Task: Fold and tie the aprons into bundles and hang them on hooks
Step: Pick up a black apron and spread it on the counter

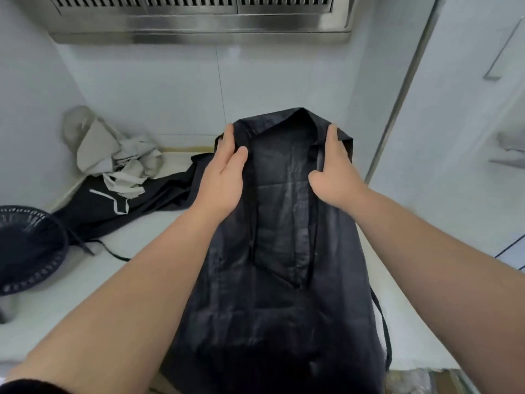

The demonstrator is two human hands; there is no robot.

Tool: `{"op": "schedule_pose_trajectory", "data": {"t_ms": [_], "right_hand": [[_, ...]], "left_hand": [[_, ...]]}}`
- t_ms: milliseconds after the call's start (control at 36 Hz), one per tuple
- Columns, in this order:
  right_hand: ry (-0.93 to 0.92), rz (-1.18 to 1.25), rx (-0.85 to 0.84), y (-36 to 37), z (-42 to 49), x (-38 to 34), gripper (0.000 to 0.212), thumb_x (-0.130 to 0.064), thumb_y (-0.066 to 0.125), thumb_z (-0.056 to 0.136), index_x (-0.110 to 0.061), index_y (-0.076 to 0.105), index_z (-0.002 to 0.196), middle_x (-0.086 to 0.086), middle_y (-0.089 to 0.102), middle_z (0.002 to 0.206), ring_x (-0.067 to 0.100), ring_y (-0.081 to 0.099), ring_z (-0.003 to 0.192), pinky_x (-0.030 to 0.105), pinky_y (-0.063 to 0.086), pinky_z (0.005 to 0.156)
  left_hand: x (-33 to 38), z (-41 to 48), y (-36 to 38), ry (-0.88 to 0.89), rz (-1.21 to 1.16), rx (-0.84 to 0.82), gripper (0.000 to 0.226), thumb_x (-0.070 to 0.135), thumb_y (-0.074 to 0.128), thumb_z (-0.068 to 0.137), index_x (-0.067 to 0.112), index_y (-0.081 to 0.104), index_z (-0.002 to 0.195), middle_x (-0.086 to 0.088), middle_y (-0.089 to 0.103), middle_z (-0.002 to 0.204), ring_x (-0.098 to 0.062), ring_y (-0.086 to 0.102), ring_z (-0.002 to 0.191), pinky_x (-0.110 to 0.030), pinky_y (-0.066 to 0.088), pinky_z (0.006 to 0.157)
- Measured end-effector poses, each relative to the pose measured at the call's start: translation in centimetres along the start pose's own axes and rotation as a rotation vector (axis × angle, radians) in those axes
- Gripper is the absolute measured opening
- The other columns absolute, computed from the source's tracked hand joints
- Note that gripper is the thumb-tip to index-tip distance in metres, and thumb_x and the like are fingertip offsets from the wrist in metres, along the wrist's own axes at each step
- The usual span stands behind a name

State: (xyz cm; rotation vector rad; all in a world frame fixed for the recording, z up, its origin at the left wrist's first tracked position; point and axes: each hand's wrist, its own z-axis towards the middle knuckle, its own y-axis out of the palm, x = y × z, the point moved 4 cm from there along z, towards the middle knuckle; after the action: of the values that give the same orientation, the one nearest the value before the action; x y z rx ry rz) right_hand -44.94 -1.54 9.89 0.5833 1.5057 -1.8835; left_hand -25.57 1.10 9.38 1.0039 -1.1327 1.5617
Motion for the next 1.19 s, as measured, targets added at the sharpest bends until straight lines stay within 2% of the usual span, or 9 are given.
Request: {"op": "schedule_pose_trajectory", "data": {"t_ms": [278,417,500,667,778,833,944,1111,1195], "right_hand": [[0.074,0.055,-0.046,5.2,16.4,-0.2,0.062,-0.009,0.052,0.079,-0.016,0.028,0.136,0.007,0.046,0.125,0.026,0.043,0.117,0.038,0.038,0.102],[0.200,0.086,-0.131,9.7,19.6,4.0,0.035,-0.014,0.057,0.084,-0.015,0.040,0.114,0.007,0.057,0.113,0.024,0.054,0.103,0.032,0.044,0.084],[0.265,0.071,-0.204,11.6,20.6,6.5,0.039,-0.013,0.056,0.087,-0.011,0.041,0.123,-0.001,0.054,0.109,0.019,0.053,0.101,0.023,0.038,0.070],[0.474,-0.026,-0.308,14.7,21.5,11.7,0.066,-0.015,0.052,0.090,-0.012,0.022,0.148,0.004,0.052,0.118,0.027,0.051,0.118,0.025,0.039,0.089],[0.531,-0.129,-0.438,17.0,20.1,13.1,0.015,-0.023,0.055,0.089,-0.009,0.056,0.092,0.003,0.051,0.075,0.030,0.058,0.082,0.036,0.053,0.075],[0.588,-0.166,-0.571,18.2,18.8,13.9,0.030,-0.033,0.057,0.088,-0.010,0.048,0.072,0.004,0.053,0.073,0.027,0.059,0.074,0.037,0.058,0.070],[0.666,-0.347,-0.797,18.9,16.1,14.8,0.043,-0.041,0.057,0.091,-0.007,0.048,0.065,0.008,0.053,0.064,0.023,0.052,0.054,0.026,0.048,0.051],[0.658,-0.359,-0.937,19.1,14.9,15.3,0.039,-0.012,0.047,0.094,-0.005,0.047,0.055,0.010,0.046,0.054,0.019,0.037,0.043,0.021,0.029,0.040],[0.661,-0.121,-0.796,19.0,16.4,14.8,0.037,-0.015,0.053,0.093,-0.006,0.043,0.058,0.007,0.044,0.050,0.013,0.031,0.030,0.016,0.023,0.035]], "left_hand": [[-5.1,17.4,-2.0,-0.082,-0.013,-0.026,0.056,0.020,0.038,0.102,0.022,0.015,0.153,0.014,0.019,0.157,-0.001,0.017,0.143,-0.020,0.013,0.115],[-11.0,20.4,-1.1,-0.220,0.069,-0.132,0.052,0.014,0.046,0.097,0.039,0.030,0.139,0.041,0.050,0.103,0.022,0.051,0.094,-0.009,0.037,0.082],[-14.3,21.3,-0.4,-0.342,0.106,-0.161,0.071,0.016,0.053,0.095,0.033,0.015,0.152,0.031,0.051,0.111,0.009,0.054,0.093,-0.017,0.039,0.088],[-19.2,20.9,1.5,-0.528,0.252,-0.281,0.075,0.021,0.059,0.094,0.024,0.014,0.153,0.002,0.036,0.151,-0.004,0.046,0.116,-0.020,0.035,0.091],[-22.5,18.9,1.2,-0.650,0.413,-0.331,0.058,0.024,0.062,0.091,0.017,0.040,0.145,-0.001,0.053,0.138,-0.017,0.052,0.120,-0.029,0.043,0.100],[-23.8,17.8,1.3,-0.733,0.470,-0.369,0.048,0.029,0.065,0.089,0.016,0.052,0.133,-0.002,0.060,0.126,-0.020,0.058,0.111,-0.038,0.049,0.097],[-24.9,15.6,1.9,-0.831,0.569,-0.450,0.026,0.034,0.072,0.082,0.018,0.052,0.083,-0.007,0.063,0.094,-0.025,0.066,0.093,-0.038,0.059,0.077],[-25.6,14.9,3.0,-0.839,0.695,-0.638,0.038,0.046,0.072,0.079,0.009,0.064,0.082,-0.009,0.071,0.082,-0.018,0.067,0.071,-0.022,0.052,0.050],[-25.2,15.4,3.6,-0.765,0.769,-0.690,0.036,0.045,0.070,0.080,0.009,0.069,0.080,-0.006,0.072,0.077,-0.021,0.067,0.070,-0.027,0.056,0.061]]}}
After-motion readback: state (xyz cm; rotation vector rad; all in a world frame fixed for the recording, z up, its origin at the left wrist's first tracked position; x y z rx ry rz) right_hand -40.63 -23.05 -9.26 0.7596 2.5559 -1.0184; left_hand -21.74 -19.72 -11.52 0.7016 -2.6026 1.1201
